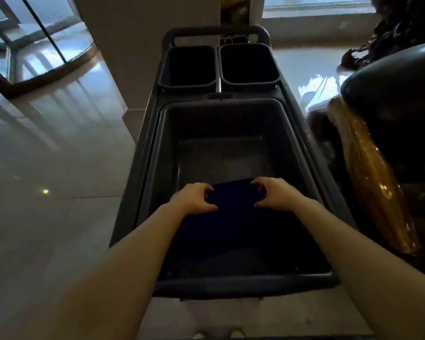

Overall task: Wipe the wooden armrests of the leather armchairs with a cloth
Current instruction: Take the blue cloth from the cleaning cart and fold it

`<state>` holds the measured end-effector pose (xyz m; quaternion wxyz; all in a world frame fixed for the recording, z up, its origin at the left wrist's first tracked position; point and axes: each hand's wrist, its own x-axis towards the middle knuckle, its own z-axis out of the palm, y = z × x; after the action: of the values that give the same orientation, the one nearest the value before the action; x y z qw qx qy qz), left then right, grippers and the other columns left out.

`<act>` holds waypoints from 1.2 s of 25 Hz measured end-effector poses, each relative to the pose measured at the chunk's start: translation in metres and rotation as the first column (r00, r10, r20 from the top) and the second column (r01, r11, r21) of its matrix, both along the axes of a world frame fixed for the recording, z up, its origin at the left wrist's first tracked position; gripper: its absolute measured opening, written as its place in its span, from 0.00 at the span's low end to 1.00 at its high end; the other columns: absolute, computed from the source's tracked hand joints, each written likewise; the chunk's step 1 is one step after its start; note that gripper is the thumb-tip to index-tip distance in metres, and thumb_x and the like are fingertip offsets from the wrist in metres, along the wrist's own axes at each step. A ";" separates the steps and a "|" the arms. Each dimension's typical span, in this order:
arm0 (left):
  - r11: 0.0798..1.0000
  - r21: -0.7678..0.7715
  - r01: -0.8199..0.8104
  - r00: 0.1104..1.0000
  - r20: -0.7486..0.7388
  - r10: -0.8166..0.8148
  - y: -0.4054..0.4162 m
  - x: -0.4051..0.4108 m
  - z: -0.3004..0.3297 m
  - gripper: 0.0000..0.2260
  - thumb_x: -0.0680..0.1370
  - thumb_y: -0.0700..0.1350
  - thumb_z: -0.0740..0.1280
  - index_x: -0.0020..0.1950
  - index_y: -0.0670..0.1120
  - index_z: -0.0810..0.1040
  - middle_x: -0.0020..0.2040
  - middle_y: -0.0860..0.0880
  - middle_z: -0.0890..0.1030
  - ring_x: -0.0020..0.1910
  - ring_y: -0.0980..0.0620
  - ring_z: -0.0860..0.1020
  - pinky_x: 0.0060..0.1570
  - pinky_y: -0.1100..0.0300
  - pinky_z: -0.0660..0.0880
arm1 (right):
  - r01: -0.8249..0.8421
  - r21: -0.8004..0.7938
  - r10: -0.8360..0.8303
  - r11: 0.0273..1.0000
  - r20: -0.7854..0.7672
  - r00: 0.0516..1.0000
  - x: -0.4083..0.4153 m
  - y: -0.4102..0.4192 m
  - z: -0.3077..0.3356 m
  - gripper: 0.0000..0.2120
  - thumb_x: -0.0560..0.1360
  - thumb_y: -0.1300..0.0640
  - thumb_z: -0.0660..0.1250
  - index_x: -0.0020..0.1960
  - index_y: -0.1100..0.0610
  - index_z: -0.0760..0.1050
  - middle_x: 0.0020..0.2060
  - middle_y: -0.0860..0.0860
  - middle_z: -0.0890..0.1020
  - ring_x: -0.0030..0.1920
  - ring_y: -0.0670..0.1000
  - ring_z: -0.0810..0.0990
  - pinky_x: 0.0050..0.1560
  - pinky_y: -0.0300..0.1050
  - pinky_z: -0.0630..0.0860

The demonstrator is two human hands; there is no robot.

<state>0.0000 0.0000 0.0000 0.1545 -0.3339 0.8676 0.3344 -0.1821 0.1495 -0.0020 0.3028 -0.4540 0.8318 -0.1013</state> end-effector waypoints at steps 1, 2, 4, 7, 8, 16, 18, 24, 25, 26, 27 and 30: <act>1.000 -0.001 -0.027 0.999 0.019 0.027 -0.001 0.001 -0.005 0.28 0.70 0.53 0.71 0.67 0.50 0.67 0.62 0.47 0.75 0.58 0.49 0.74 0.58 0.51 0.73 | -0.011 0.027 0.012 1.000 -0.028 1.000 0.001 -0.002 -0.005 0.33 0.67 0.51 0.74 0.68 0.49 0.64 0.61 0.53 0.75 0.58 0.53 0.75 0.54 0.50 0.76; 0.999 -0.016 -0.050 0.998 0.027 0.050 -0.002 0.001 -0.012 0.28 0.70 0.53 0.71 0.68 0.50 0.67 0.63 0.46 0.74 0.60 0.49 0.74 0.59 0.50 0.73 | -0.031 0.038 0.034 0.999 -0.072 0.997 0.002 -0.005 -0.011 0.34 0.67 0.51 0.73 0.69 0.49 0.63 0.63 0.52 0.73 0.60 0.54 0.73 0.53 0.49 0.75; 0.996 -0.032 -0.077 0.994 0.071 0.079 0.001 0.006 -0.030 0.32 0.70 0.52 0.71 0.70 0.51 0.63 0.67 0.46 0.71 0.64 0.47 0.71 0.62 0.50 0.71 | -0.092 0.086 0.102 0.992 -0.121 0.987 0.009 -0.006 -0.027 0.34 0.68 0.51 0.72 0.70 0.50 0.61 0.66 0.52 0.69 0.64 0.55 0.69 0.54 0.51 0.74; 0.994 -0.054 -0.092 0.993 0.072 0.096 0.013 0.010 -0.054 0.33 0.70 0.48 0.71 0.72 0.49 0.61 0.70 0.45 0.68 0.67 0.46 0.68 0.64 0.51 0.67 | -0.131 0.119 0.148 0.984 -0.145 0.978 0.019 -0.007 -0.050 0.34 0.69 0.52 0.71 0.70 0.53 0.62 0.67 0.54 0.68 0.65 0.56 0.66 0.58 0.53 0.73; 0.989 -0.105 -0.107 0.993 0.034 0.111 0.016 0.011 -0.059 0.31 0.70 0.46 0.72 0.71 0.48 0.63 0.69 0.45 0.68 0.66 0.47 0.68 0.64 0.52 0.67 | -0.117 0.108 0.135 0.987 -0.173 0.976 0.023 -0.005 -0.054 0.32 0.69 0.52 0.71 0.70 0.53 0.63 0.66 0.54 0.69 0.64 0.55 0.66 0.57 0.53 0.74; 0.963 -0.192 -0.190 0.981 -0.014 0.191 0.030 0.017 -0.061 0.10 0.74 0.42 0.68 0.54 0.49 0.78 0.58 0.49 0.79 0.55 0.50 0.77 0.52 0.55 0.75 | 0.036 0.052 -0.029 0.998 -0.136 0.990 0.032 -0.002 -0.053 0.11 0.73 0.60 0.66 0.55 0.53 0.77 0.54 0.52 0.79 0.52 0.53 0.77 0.43 0.47 0.76; 0.970 -0.082 -0.229 0.973 0.013 0.231 0.024 0.020 -0.052 0.08 0.73 0.41 0.68 0.51 0.49 0.80 0.55 0.49 0.81 0.53 0.52 0.77 0.55 0.54 0.75 | 0.115 0.038 -0.115 0.993 -0.007 0.993 0.027 0.001 -0.047 0.09 0.71 0.60 0.69 0.51 0.53 0.79 0.51 0.51 0.81 0.49 0.52 0.79 0.45 0.47 0.77; 0.958 0.062 -0.279 0.951 -0.119 0.285 0.015 0.021 0.009 0.05 0.70 0.40 0.71 0.44 0.48 0.82 0.40 0.53 0.80 0.37 0.61 0.75 0.45 0.64 0.74 | 0.218 -0.114 -0.208 0.969 0.095 0.974 0.013 0.013 0.006 0.06 0.66 0.60 0.74 0.40 0.50 0.81 0.37 0.47 0.82 0.42 0.47 0.80 0.47 0.46 0.79; 0.961 0.058 -0.271 0.950 -0.147 0.276 0.015 0.020 0.021 0.05 0.70 0.40 0.72 0.44 0.48 0.82 0.39 0.53 0.80 0.36 0.62 0.75 0.44 0.65 0.73 | 0.224 -0.155 -0.212 0.962 0.091 0.973 0.011 0.016 0.020 0.07 0.65 0.60 0.74 0.37 0.48 0.81 0.34 0.45 0.81 0.40 0.46 0.80 0.44 0.43 0.78; 0.965 0.048 -0.258 0.949 -0.177 0.262 0.015 0.017 0.035 0.06 0.69 0.40 0.72 0.45 0.47 0.83 0.38 0.53 0.80 0.35 0.62 0.75 0.43 0.65 0.73 | 0.230 -0.192 -0.218 0.954 0.082 0.972 0.010 0.020 0.035 0.08 0.65 0.60 0.74 0.35 0.47 0.80 0.31 0.42 0.80 0.38 0.44 0.80 0.41 0.40 0.76; 0.970 0.037 -0.242 0.947 -0.210 0.244 0.016 0.014 0.050 0.06 0.69 0.40 0.72 0.45 0.46 0.83 0.38 0.53 0.80 0.35 0.62 0.75 0.42 0.66 0.72 | 0.235 -0.235 -0.225 0.943 0.071 0.972 0.008 0.026 0.051 0.08 0.64 0.60 0.74 0.35 0.46 0.80 0.30 0.41 0.79 0.36 0.42 0.79 0.39 0.37 0.74; 0.983 0.007 -0.185 0.933 -0.311 0.178 0.024 0.001 0.095 0.07 0.68 0.41 0.73 0.45 0.46 0.84 0.40 0.51 0.82 0.37 0.60 0.77 0.40 0.67 0.71 | 0.255 -0.347 -0.262 0.903 0.029 0.965 0.000 0.047 0.100 0.08 0.63 0.60 0.73 0.36 0.47 0.81 0.28 0.38 0.78 0.33 0.39 0.77 0.36 0.33 0.70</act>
<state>0.0010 0.0241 0.0949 -0.0192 -0.3576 0.8501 0.3860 -0.1822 0.1965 0.0980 0.1940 -0.3870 0.8564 -0.2815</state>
